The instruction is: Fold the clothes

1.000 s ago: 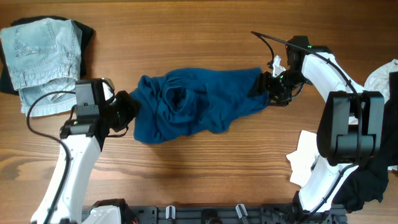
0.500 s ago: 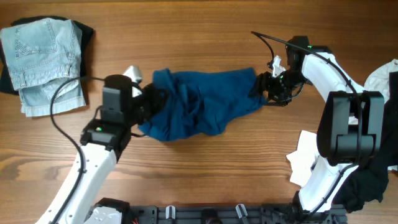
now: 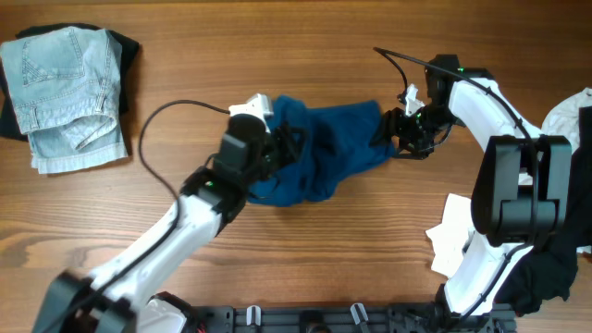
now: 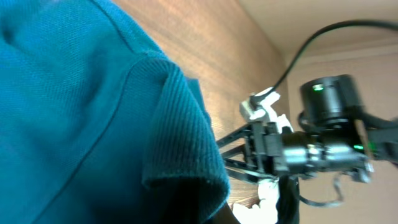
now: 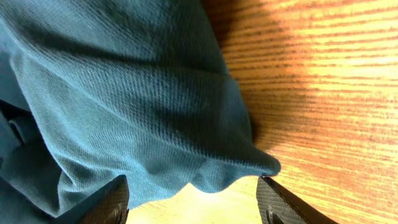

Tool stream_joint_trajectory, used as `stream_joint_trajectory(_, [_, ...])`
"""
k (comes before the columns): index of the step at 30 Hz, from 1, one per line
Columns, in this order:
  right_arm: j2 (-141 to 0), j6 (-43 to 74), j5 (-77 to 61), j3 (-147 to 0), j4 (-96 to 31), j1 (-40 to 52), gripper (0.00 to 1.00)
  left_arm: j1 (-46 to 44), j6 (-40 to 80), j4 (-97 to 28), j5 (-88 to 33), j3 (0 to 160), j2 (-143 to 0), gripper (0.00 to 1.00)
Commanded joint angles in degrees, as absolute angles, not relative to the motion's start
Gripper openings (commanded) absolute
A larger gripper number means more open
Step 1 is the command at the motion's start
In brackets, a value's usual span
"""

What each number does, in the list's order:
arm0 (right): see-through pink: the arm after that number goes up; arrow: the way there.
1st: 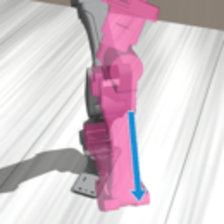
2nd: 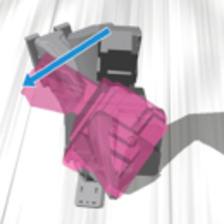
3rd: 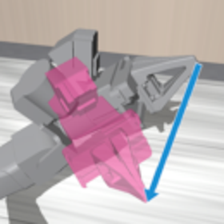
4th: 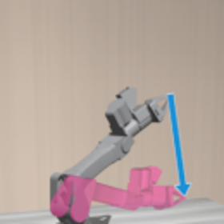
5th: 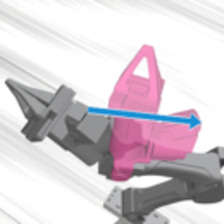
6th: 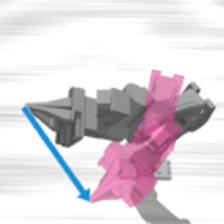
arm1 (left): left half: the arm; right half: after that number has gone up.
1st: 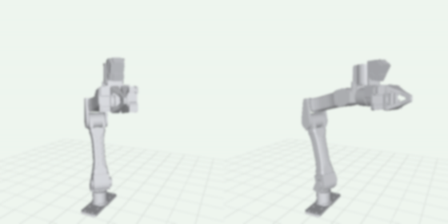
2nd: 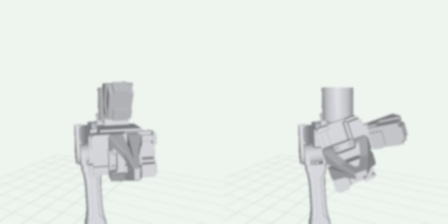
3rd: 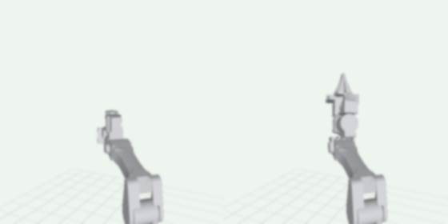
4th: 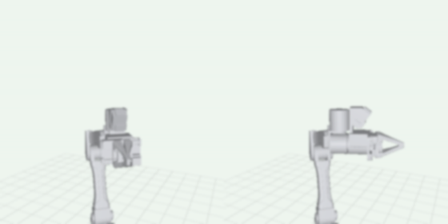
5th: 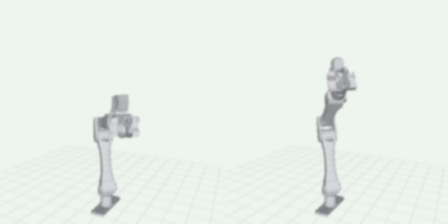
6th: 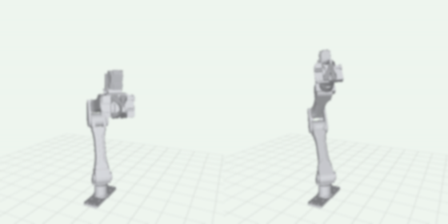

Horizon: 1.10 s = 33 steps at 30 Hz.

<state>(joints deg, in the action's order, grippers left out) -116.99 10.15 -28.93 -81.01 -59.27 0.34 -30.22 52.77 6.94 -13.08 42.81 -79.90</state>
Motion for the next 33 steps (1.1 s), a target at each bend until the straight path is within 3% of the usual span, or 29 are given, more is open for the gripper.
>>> stream_joint_trajectory(1, [-116.07,9.17,-29.63,-80.88,-59.64,0.58,0.64,-31.14,54.5,10.11,-12.84,45.34,-88.49,0.04])
stream_joint_trajectory(6, [-116.07,9.19,-28.93,-80.88,-60.42,0.58,0.65,-33.15,52.21,10.09,-13.41,53.36,-97.38,0.04])
stream_joint_trajectory(22, [-116.07,12.19,-24.25,-80.88,-60.66,0.49,0.63,-36.27,49.91,13.98,-12.1,60.29,-100.03,0.04])
stream_joint_trajectory(23, [-116.07,12.21,-22.04,-80.9,-60.16,0.3,0.41,-37.01,49.89,13.91,-12.12,61.3,-101.43,0.04])
stream_joint_trajectory(24, [-116.07,12.27,-21.5,-80.99,-60.07,0.12,0.46,-37.41,49.89,13.91,-12.12,61.78,-102.15,0.04])
stream_joint_trajectory(25, [-116.07,13.52,-20.56,-81.17,-60.1,-0.14,0.78,-37.95,49.71,13.74,-12.12,62.46,-103.09,0.04])
stream_joint_trajectory(26, [-116.05,14.72,-18.92,-81.52,-60.34,-0.49,0.99,-38.35,49.69,13.52,-12.12,62.85,-103.74,0.04])
stream_joint_trajectory(33, [-116.03,16.67,-16.1,-87.42,-62.96,-3.46,1.0,-39.33,49.67,12.69,-11.84,63.24,-105.14,0.04])
